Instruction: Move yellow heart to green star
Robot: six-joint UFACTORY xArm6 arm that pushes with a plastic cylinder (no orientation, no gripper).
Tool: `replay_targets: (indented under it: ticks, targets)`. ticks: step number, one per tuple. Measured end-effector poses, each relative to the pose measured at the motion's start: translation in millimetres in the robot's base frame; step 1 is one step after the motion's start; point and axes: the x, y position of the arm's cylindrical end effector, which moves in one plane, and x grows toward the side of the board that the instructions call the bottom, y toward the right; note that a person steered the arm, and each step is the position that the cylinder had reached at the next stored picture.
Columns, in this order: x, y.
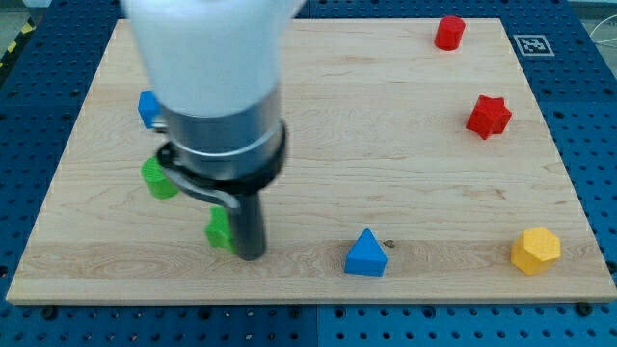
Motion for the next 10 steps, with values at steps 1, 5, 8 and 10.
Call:
replay_targets:
  ticks: [1,5,8,10]
  targets:
    - [-10.9,-34.9]
    - [-46.1,-9.4]
    - [-160.3,-40.1]
    - [-246.5,-95.4]
